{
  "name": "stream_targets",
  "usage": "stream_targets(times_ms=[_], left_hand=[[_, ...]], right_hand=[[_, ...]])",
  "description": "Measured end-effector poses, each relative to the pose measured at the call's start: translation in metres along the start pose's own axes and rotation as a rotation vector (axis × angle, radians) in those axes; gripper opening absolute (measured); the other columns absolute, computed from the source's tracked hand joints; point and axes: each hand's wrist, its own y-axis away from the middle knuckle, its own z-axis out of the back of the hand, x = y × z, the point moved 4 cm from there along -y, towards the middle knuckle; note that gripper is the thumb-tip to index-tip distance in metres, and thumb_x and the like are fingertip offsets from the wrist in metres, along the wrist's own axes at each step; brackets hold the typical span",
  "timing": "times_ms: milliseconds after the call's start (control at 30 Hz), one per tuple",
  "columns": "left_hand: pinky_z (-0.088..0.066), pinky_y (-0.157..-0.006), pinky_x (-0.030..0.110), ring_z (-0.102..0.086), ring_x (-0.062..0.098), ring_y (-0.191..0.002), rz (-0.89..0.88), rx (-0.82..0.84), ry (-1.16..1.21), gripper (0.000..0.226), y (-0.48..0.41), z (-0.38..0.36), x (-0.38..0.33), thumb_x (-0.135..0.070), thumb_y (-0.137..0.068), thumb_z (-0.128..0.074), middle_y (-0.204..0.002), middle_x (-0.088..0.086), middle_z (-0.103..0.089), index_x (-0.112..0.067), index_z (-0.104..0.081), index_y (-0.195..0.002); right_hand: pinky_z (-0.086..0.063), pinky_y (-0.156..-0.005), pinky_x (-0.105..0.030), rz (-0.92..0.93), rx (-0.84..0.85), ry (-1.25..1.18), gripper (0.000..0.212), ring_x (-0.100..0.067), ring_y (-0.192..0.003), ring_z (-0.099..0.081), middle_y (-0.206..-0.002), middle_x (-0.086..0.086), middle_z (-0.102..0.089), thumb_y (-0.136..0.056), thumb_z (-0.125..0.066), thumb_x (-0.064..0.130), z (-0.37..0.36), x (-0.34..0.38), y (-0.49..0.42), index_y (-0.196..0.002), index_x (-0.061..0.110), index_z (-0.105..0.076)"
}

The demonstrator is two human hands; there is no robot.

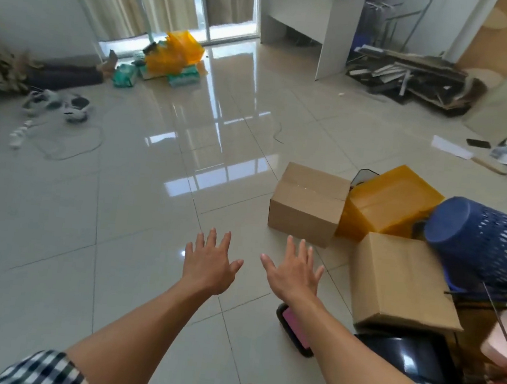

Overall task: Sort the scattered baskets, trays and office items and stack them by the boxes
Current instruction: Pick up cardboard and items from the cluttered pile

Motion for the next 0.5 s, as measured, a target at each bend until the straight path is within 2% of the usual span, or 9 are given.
stream_targets(times_ms=[267, 500], left_hand=[[-0.009, -0.122, 0.054, -0.003, 0.036, -0.154, -0.099, -0.014, -0.074, 0.077, -0.114, 0.038, -0.041, -0.066, -0.100, -0.029, -0.168, 0.010, -0.002, -0.028, -0.002, -0.161], [-0.011, -0.123, 0.055, -0.004, 0.036, -0.154, -0.215, -0.004, -0.121, 0.077, -0.251, 0.072, -0.064, -0.066, -0.099, -0.028, -0.168, 0.010, -0.002, -0.028, -0.001, -0.161]], right_hand=[[-0.003, -0.120, -0.062, -0.089, -0.021, -0.055, 0.090, -0.029, -0.156, 0.004, -0.170, -0.008, 0.001, -0.093, -0.031, 0.077, 0.025, -0.003, -0.097, -0.162, 0.027, -0.002], [-0.005, -0.120, -0.062, -0.247, -0.030, -0.082, 0.092, -0.029, -0.156, 0.002, -0.170, -0.008, 0.000, -0.092, -0.032, 0.079, 0.039, -0.008, -0.200, -0.162, 0.026, -0.005]])
